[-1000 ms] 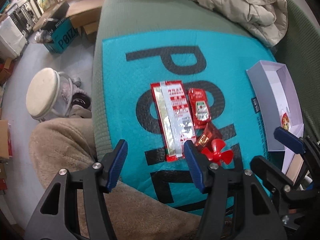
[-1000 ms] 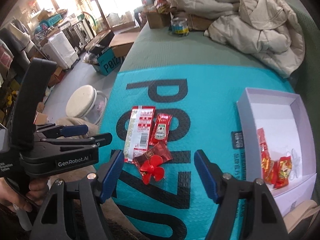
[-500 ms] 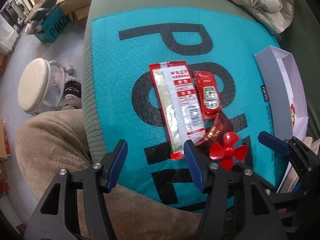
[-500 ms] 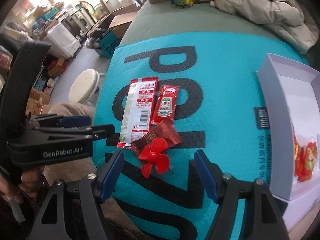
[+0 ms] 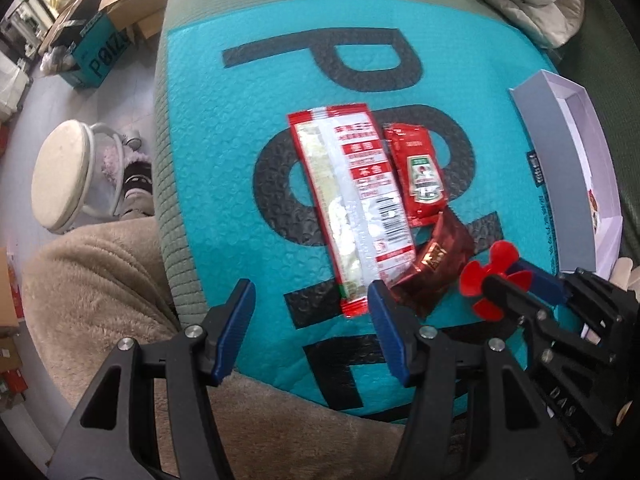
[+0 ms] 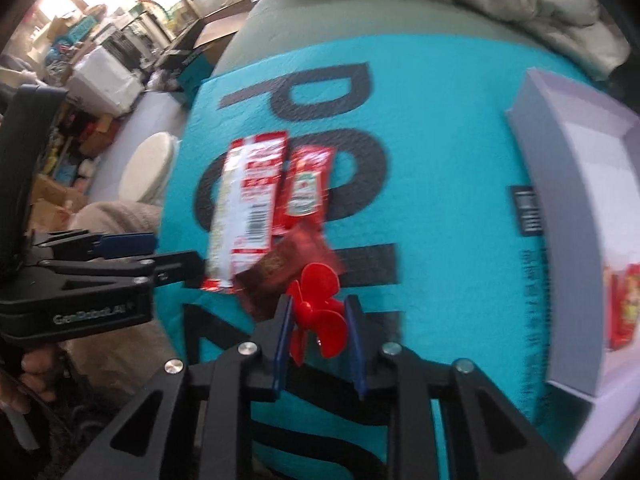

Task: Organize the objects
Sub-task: 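Grasp the red pinwheel toy with the right tool while the left reaches the brown chocolate packet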

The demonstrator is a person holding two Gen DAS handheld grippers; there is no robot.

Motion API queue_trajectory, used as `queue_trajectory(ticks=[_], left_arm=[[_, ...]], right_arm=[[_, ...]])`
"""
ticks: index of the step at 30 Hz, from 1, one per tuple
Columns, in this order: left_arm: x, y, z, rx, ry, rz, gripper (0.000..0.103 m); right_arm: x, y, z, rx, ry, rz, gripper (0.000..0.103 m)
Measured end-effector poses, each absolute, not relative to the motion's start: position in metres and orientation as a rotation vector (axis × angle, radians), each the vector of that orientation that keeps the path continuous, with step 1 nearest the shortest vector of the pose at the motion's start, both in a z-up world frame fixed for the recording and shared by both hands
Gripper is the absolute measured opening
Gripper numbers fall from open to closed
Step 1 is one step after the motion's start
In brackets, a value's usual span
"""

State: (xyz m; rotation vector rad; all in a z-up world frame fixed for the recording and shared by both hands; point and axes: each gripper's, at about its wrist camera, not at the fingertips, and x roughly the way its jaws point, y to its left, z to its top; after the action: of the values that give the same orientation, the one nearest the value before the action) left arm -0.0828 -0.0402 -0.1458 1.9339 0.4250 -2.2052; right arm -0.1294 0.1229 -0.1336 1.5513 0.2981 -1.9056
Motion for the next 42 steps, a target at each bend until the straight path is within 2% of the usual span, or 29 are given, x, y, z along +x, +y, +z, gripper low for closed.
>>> queue_trajectory(ticks=[13, 21, 24, 29, 34, 42], left_arm=[[-0.100, 0.012, -0.155, 2.059, 0.327, -2.421, 0.057], [-0.111, 0.036, -0.163, 2.112, 0.106, -2.520, 0.057], [-0.111, 0.039, -0.162, 2.101, 0.084, -2.526, 0.057], [-0.109, 0.037, -0.152, 2.041, 0.125, -2.591, 0.057], [-0.116, 0.040, -0.160, 2.113, 0.137, -2.580, 0.057], [-0.127, 0.047, -0.165, 2.133, 0.092, -2.573, 0.057]], right_arm=[[-0.129, 0.155, -0.129, 1.569, 0.261, -1.939, 0.026], [-0.126, 0.164, -0.140, 1.626, 0.251, -1.929, 0.040], [-0.126, 0.166, -0.140, 1.622, 0.249, -1.934, 0.044], [-0.126, 0.170, -0.140, 1.611, 0.224, -1.931, 0.044], [-0.125, 0.173, -0.140, 1.591, 0.229, -1.927, 0.044], [-0.124, 0.175, -0.141, 1.574, 0.240, -1.924, 0.040]])
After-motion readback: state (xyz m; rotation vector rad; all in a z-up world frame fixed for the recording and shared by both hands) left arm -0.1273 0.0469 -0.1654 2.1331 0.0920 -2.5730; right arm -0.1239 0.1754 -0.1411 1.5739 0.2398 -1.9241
